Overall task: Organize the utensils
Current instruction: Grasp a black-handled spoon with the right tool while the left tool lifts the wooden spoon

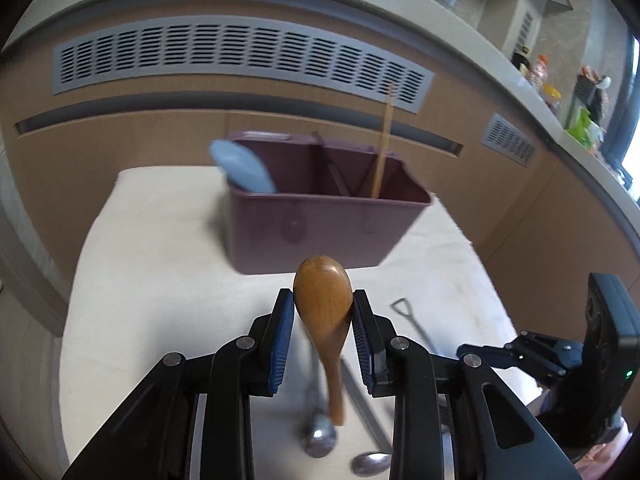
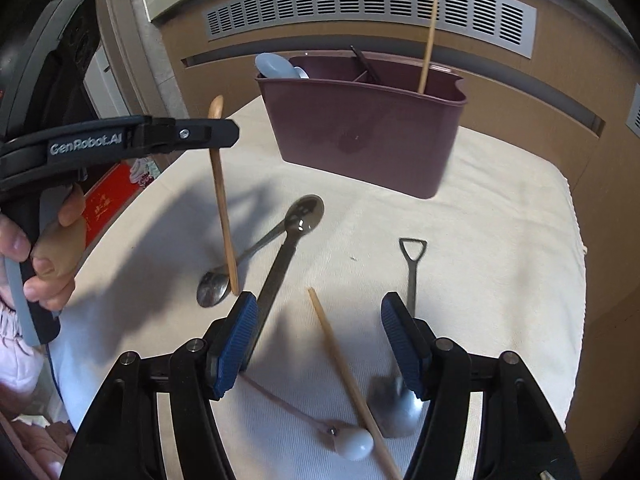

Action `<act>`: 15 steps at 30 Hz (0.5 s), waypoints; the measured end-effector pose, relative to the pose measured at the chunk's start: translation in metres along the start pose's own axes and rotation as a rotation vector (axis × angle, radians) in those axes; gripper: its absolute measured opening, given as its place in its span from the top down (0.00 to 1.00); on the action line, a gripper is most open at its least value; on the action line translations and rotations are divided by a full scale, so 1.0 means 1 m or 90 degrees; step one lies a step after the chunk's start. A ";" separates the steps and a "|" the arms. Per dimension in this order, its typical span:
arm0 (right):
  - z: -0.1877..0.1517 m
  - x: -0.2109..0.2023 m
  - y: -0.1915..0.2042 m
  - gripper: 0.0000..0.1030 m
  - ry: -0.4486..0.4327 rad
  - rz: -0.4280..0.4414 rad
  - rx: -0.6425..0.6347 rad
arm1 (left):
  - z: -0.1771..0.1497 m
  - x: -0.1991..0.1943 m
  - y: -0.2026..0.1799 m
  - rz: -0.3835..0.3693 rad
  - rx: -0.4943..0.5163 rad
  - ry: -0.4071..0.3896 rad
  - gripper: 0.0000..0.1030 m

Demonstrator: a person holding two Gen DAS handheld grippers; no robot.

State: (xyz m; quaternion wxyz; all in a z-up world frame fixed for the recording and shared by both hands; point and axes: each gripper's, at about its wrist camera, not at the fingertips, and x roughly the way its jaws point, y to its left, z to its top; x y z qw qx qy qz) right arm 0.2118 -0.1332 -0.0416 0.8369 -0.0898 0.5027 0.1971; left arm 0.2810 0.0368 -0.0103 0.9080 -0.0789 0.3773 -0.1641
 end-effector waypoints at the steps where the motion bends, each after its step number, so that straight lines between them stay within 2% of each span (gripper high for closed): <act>1: 0.004 0.004 0.002 0.40 0.000 0.000 0.000 | -0.001 0.000 0.006 0.002 -0.010 0.001 0.71; 4: 0.019 0.021 0.007 0.41 -0.002 0.006 0.016 | -0.003 0.000 0.021 -0.001 -0.036 0.003 0.70; 6: 0.032 0.034 0.010 0.47 -0.002 0.013 0.031 | -0.005 -0.002 0.029 -0.005 -0.048 0.002 0.70; 11: 0.056 0.077 0.017 0.52 0.021 -0.031 0.040 | -0.008 -0.009 0.036 -0.014 -0.053 -0.007 0.70; 14: 0.058 0.094 0.021 0.54 0.043 -0.044 0.037 | -0.010 -0.014 0.038 -0.018 -0.055 -0.012 0.70; 15: 0.058 0.093 0.022 0.59 0.035 -0.050 0.033 | -0.011 -0.015 0.039 -0.019 -0.055 -0.013 0.70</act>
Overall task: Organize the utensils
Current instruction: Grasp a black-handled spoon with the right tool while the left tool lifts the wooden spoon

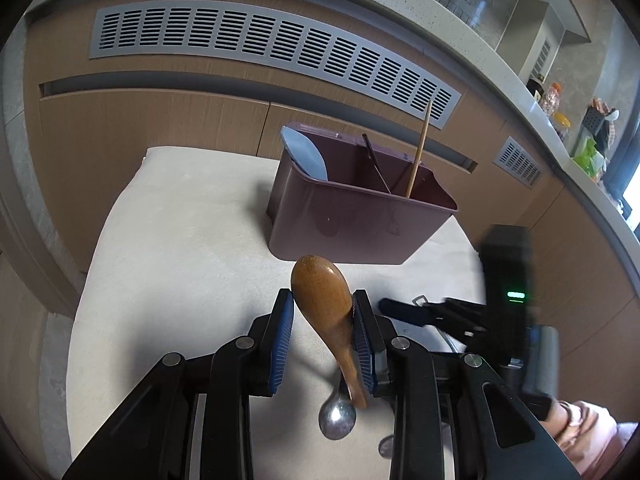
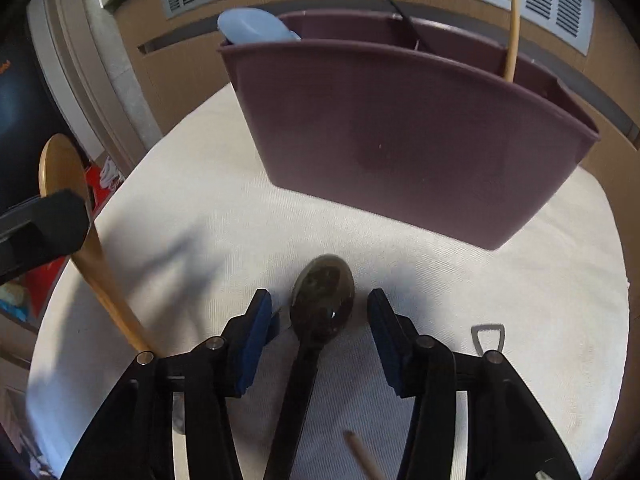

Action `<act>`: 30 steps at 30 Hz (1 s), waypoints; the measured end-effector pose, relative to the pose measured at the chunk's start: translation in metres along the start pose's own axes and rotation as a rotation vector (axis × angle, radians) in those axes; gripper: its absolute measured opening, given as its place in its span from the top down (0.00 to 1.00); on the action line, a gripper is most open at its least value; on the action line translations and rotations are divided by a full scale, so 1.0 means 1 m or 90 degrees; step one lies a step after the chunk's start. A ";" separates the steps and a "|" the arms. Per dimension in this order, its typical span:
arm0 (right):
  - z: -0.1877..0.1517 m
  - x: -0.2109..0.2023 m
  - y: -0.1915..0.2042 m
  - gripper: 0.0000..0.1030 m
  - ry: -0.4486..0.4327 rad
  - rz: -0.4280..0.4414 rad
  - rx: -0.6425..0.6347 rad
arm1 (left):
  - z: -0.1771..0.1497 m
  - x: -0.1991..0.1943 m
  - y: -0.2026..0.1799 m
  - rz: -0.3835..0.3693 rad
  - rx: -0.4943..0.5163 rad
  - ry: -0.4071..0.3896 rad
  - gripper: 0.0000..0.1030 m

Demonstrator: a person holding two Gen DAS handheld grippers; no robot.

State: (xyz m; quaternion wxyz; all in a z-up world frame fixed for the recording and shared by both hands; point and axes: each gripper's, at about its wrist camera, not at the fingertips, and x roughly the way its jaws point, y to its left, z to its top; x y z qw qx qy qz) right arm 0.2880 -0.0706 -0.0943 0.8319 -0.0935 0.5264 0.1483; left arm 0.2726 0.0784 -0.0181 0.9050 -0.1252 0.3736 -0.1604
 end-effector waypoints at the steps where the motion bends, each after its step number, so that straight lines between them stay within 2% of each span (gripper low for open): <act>1: 0.000 0.000 0.001 0.71 0.002 -0.002 -0.008 | -0.001 -0.001 0.000 0.004 0.002 -0.002 0.70; 3: -0.004 -0.005 0.006 0.71 0.005 -0.010 -0.038 | -0.002 -0.004 0.001 0.001 0.002 -0.004 0.70; 6: -0.012 -0.022 0.000 0.71 -0.011 0.005 -0.034 | -0.004 -0.006 -0.002 0.004 0.006 -0.008 0.70; 13: -0.036 -0.087 -0.036 0.71 -0.087 -0.005 0.017 | -0.007 -0.015 -0.024 0.030 0.042 -0.026 0.71; 20: -0.048 -0.147 -0.057 0.72 -0.163 -0.021 0.016 | -0.008 -0.036 -0.058 0.035 0.078 -0.052 0.71; 26: -0.040 -0.188 -0.065 0.73 -0.231 -0.032 0.020 | 0.003 -0.065 -0.091 0.038 0.123 -0.090 0.71; 27: -0.039 -0.195 -0.068 0.92 -0.241 -0.034 0.019 | 0.007 -0.069 -0.096 0.038 0.133 -0.099 0.71; 28: -0.034 -0.201 -0.068 1.00 -0.253 -0.038 0.017 | 0.012 -0.076 -0.101 0.040 0.144 -0.112 0.71; 30: -0.020 -0.221 -0.072 1.00 -0.289 -0.049 0.016 | 0.025 -0.087 -0.112 0.042 0.163 -0.138 0.71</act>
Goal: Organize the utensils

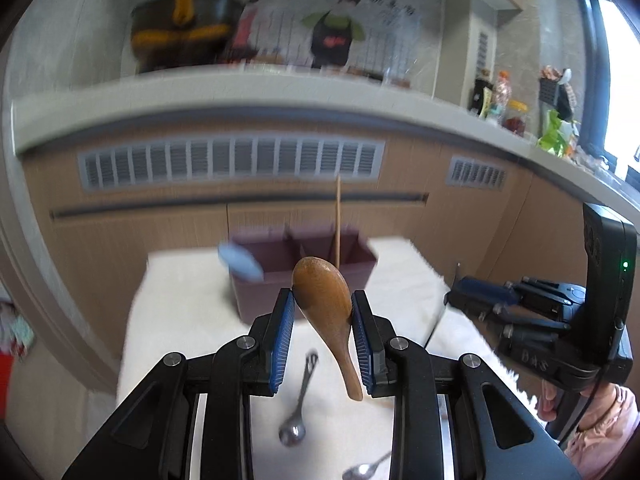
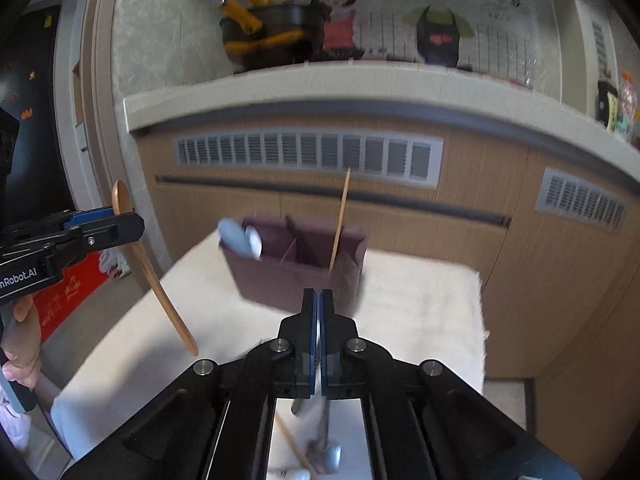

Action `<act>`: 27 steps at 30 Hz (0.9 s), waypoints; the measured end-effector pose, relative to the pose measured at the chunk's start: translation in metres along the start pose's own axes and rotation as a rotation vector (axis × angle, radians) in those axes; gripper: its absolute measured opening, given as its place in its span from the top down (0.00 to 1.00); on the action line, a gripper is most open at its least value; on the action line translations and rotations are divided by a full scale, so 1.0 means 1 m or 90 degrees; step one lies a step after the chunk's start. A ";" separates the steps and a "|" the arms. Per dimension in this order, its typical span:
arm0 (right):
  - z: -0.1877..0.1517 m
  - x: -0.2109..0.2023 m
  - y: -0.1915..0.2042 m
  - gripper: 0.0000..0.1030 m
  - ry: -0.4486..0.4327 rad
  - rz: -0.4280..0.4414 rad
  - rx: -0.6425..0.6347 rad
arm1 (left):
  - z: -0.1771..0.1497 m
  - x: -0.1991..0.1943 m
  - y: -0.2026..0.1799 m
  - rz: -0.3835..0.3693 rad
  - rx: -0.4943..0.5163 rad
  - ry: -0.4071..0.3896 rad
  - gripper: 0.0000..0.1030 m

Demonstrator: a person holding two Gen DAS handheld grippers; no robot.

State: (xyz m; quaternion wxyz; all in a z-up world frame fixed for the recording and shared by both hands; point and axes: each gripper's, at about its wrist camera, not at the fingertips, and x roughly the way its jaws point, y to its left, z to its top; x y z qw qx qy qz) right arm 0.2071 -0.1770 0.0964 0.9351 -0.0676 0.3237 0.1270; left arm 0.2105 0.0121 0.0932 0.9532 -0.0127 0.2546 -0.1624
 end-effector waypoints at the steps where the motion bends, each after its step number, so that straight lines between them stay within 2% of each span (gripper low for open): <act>1: 0.008 -0.003 0.001 1.00 -0.014 -0.006 -0.003 | 0.011 -0.005 -0.003 0.002 0.010 -0.016 0.71; 2: 0.020 -0.008 -0.001 1.00 -0.035 -0.013 -0.007 | 0.019 -0.008 -0.005 0.004 0.016 -0.032 0.71; 5: 0.039 -0.010 -0.002 1.00 -0.047 -0.004 -0.023 | 0.048 -0.019 -0.007 0.014 0.032 -0.081 0.71; 9: 0.036 0.013 -0.012 0.98 0.003 0.014 -0.019 | 0.061 -0.019 -0.001 0.026 0.023 -0.095 0.71; 12: 0.013 0.041 -0.022 0.93 0.055 0.005 -0.004 | 0.051 -0.013 0.006 0.023 0.015 -0.079 0.71; 15: -0.012 0.081 -0.032 0.76 0.115 -0.007 0.024 | 0.034 0.002 0.012 0.025 0.009 -0.050 0.71; 18: -0.033 0.123 -0.039 0.73 0.173 -0.006 0.046 | 0.014 0.019 0.020 0.028 -0.002 -0.015 0.71; 22: -0.049 0.164 -0.039 0.61 0.231 -0.007 0.033 | -0.011 0.036 0.036 0.031 -0.021 0.024 0.71; 27: -0.057 0.198 -0.036 0.59 0.259 -0.048 -0.029 | -0.028 0.046 0.055 0.041 -0.043 0.049 0.71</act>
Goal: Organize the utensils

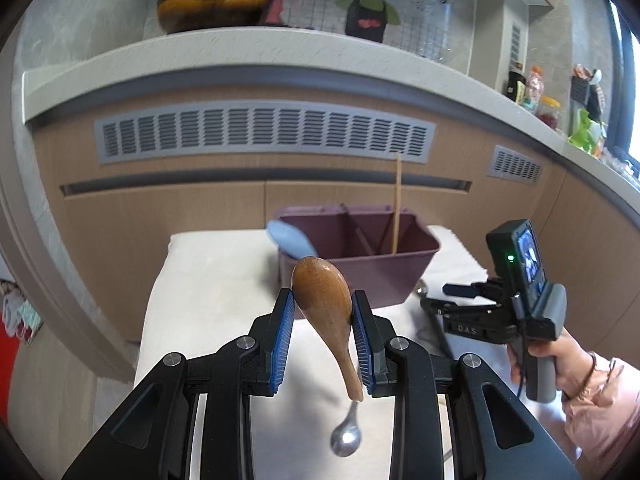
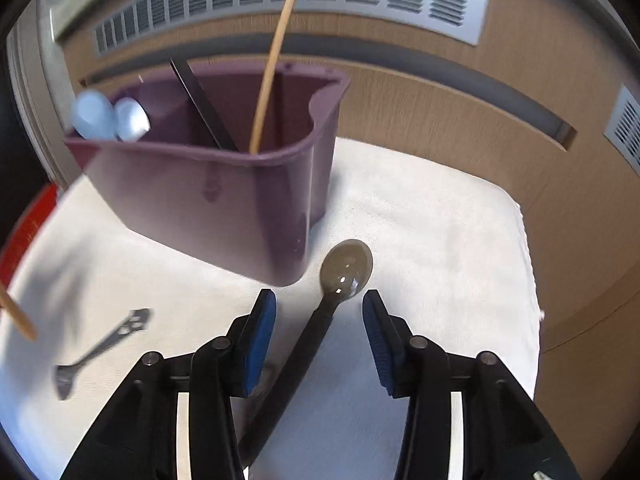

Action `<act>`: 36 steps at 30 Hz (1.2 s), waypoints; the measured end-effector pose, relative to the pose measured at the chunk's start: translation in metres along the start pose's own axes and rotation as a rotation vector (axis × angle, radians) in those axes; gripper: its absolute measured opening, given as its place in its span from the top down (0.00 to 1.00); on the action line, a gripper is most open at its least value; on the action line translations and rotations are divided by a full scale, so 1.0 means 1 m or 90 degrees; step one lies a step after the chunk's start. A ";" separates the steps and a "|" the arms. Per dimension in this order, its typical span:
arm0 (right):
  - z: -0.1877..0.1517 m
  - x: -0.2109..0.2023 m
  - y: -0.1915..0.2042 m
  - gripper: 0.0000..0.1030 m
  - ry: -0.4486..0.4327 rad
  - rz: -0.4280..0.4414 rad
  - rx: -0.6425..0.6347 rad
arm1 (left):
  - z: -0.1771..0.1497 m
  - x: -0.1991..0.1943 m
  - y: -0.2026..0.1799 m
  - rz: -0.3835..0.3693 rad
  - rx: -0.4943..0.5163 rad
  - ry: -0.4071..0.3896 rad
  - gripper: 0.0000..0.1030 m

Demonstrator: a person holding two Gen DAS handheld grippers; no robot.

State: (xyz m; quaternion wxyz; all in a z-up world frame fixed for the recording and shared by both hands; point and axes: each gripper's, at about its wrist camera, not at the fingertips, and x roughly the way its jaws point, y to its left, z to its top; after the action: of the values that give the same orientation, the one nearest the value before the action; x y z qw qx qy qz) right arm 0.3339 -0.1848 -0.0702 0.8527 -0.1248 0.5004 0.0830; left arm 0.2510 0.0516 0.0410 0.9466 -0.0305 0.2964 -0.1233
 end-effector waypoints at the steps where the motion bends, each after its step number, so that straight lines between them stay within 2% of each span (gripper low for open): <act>1: 0.000 0.005 -0.001 0.58 0.015 0.006 -0.003 | -0.002 0.002 0.003 0.000 -0.004 0.004 0.71; 3: -0.006 0.009 -0.001 0.59 0.037 0.026 -0.008 | -0.005 0.005 0.008 0.002 -0.010 0.009 0.71; 5: -0.019 0.003 0.000 0.62 0.036 0.024 -0.022 | -0.007 0.008 0.011 0.004 -0.012 0.014 0.71; 7: -0.033 -0.007 -0.001 0.86 0.031 0.017 -0.026 | -0.009 0.010 0.013 0.004 -0.016 0.018 0.71; 12: -0.068 -0.033 -0.007 0.90 0.062 0.039 -0.031 | -0.010 0.019 0.016 -0.003 -0.027 0.029 0.71; 15: -0.085 -0.050 -0.007 0.89 0.091 0.093 -0.046 | -0.010 0.021 0.013 -0.010 -0.025 0.032 0.71; 17: -0.089 -0.059 -0.010 0.81 0.082 0.111 -0.036 | -0.012 0.022 0.009 -0.014 -0.023 0.037 0.71; 19: -0.086 -0.066 -0.011 0.51 0.051 0.101 -0.032 | -0.012 0.023 0.007 -0.019 -0.021 0.040 0.71; 21: -0.077 -0.066 -0.013 0.40 0.016 0.083 -0.024 | -0.012 0.024 0.003 -0.022 -0.018 0.043 0.71; 26: -0.049 -0.032 -0.003 0.40 0.014 0.091 0.004 | -0.014 0.022 -0.004 -0.025 -0.006 0.048 0.71; 29: -0.043 -0.011 0.000 0.46 0.042 0.064 0.004 | -0.015 0.020 -0.006 -0.024 0.001 0.054 0.71; 30: -0.044 -0.011 0.003 0.63 0.031 0.053 0.001 | -0.016 0.020 -0.007 -0.022 0.003 0.056 0.71; 31: -0.043 -0.013 0.006 0.72 0.032 0.053 -0.009 | -0.016 0.019 -0.008 -0.022 0.004 0.058 0.71; 34: -0.045 -0.035 0.013 0.72 0.011 0.035 -0.029 | -0.017 0.017 -0.008 -0.021 0.008 0.057 0.71; 36: -0.046 -0.056 0.009 0.72 -0.010 0.062 -0.011 | -0.017 0.015 -0.009 -0.021 0.012 0.055 0.71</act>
State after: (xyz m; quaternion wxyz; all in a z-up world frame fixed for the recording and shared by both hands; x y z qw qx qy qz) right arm 0.2665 -0.1911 -0.0437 0.8506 -0.1075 0.4981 0.1296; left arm 0.2513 0.0398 0.0202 0.9309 -0.0214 0.3354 -0.1431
